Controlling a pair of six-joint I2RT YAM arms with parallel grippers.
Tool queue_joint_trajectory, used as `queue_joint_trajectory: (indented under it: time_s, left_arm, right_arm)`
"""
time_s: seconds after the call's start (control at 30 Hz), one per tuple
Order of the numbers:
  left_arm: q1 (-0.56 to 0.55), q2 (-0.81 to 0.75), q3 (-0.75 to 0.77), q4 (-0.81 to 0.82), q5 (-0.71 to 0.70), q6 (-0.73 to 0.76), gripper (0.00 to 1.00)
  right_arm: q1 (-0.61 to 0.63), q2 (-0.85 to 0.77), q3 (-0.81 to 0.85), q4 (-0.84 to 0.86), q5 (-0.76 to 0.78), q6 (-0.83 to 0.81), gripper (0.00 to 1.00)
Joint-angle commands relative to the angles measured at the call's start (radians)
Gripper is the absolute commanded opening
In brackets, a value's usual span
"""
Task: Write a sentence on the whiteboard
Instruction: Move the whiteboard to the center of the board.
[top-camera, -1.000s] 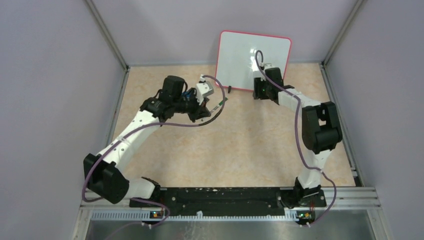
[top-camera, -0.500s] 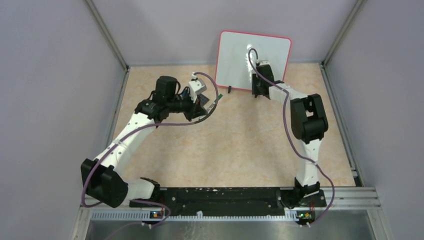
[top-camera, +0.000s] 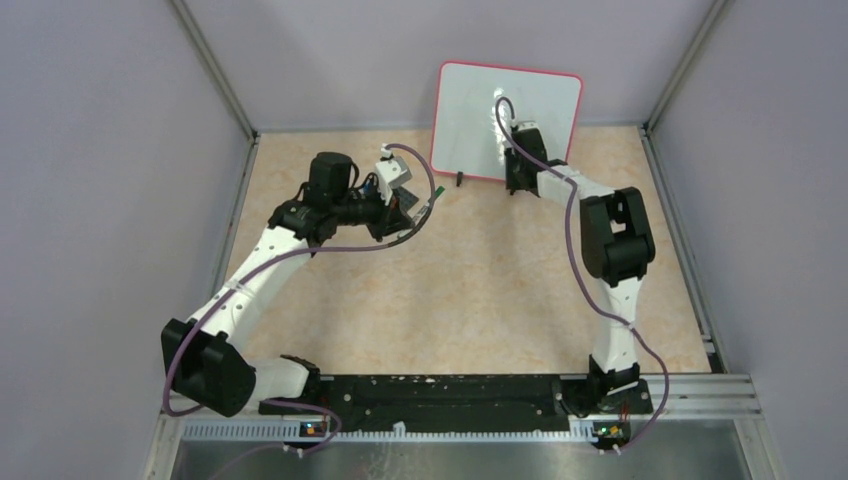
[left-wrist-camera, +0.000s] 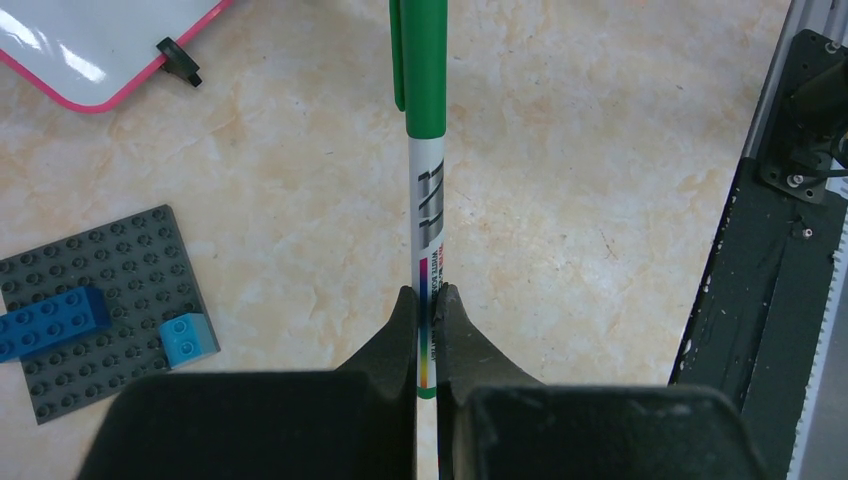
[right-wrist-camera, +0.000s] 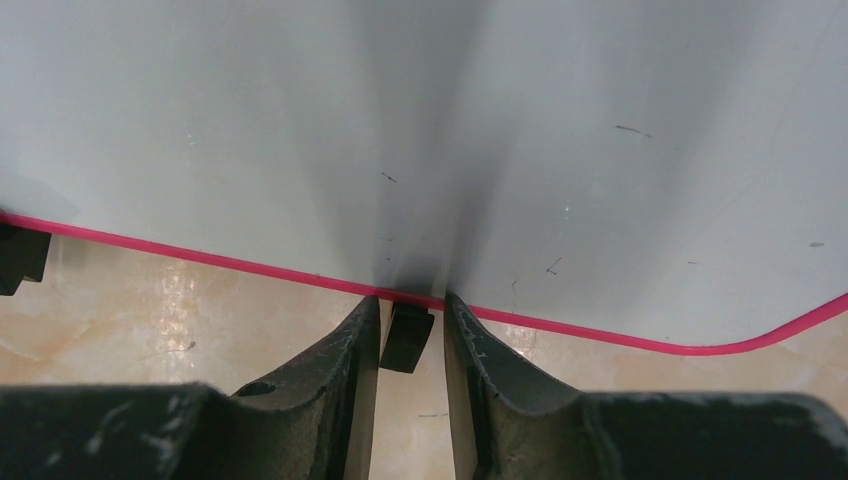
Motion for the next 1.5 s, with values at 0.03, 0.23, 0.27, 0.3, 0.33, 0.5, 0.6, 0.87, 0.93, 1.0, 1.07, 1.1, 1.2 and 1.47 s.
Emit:
queue_joint_trajectory:
  time_s: [0.03, 0.23, 0.27, 0.3, 0.33, 0.5, 0.6, 0.87, 0.93, 1.0, 1.07, 1.1, 1.2, 1.47]
  left_arm:
    - [0.006, -0.028, -0.005, 0.041, 0.029, -0.017, 0.00]
    - [0.009, -0.031, -0.004, 0.043, 0.026, -0.018, 0.00]
    - [0.010, -0.031, -0.005, 0.042, 0.026, -0.021, 0.00]
    - [0.011, -0.032, -0.004, 0.043, 0.028, -0.021, 0.00]
    - [0.012, -0.033, -0.004, 0.043, 0.029, -0.022, 0.00]
    - [0.022, -0.040, -0.004, 0.046, 0.026, -0.028, 0.00]
    - [0.039, -0.048, -0.010, 0.062, 0.037, -0.046, 0.00]
    - [0.057, -0.050, -0.012, 0.073, 0.072, -0.070, 0.00]
    - [0.062, -0.061, -0.015, 0.086, 0.077, -0.084, 0.00]
    - [0.068, -0.071, -0.013, 0.095, 0.083, -0.097, 0.00]
    - [0.074, -0.082, -0.012, 0.105, 0.083, -0.108, 0.00]
    - [0.078, -0.089, -0.010, 0.110, 0.083, -0.115, 0.00]
    - [0.082, -0.107, 0.002, 0.112, 0.086, -0.129, 0.00]
    - [0.084, -0.158, 0.064, 0.080, 0.089, -0.138, 0.00]
  right_arm:
    - [0.009, 0.048, 0.060, -0.040, -0.014, -0.012, 0.30]
    - [0.009, 0.030, 0.040, -0.046, -0.018, -0.015, 0.04]
    - [0.008, 0.019, 0.032, -0.052, -0.020, -0.018, 0.00]
    - [0.008, 0.006, 0.019, -0.054, -0.023, -0.020, 0.00]
    - [0.009, -0.012, 0.003, -0.056, -0.027, -0.023, 0.00]
    - [0.008, -0.139, -0.138, -0.043, -0.077, -0.082, 0.00]
    - [0.009, -0.229, -0.248, -0.023, -0.124, -0.154, 0.00]
    - [0.012, -0.474, -0.504, -0.082, -0.270, -0.279, 0.00]
    - [0.013, -0.534, -0.580, -0.085, -0.292, -0.299, 0.00]
    - [0.024, -0.592, -0.638, -0.090, -0.305, -0.320, 0.00]
    - [0.039, -0.647, -0.687, -0.092, -0.314, -0.335, 0.00]
    - [0.048, -0.672, -0.707, -0.092, -0.316, -0.340, 0.00]
    - [0.092, -0.735, -0.758, -0.104, -0.305, -0.341, 0.00]
    - [0.188, -0.804, -0.847, -0.125, -0.235, -0.304, 0.00]
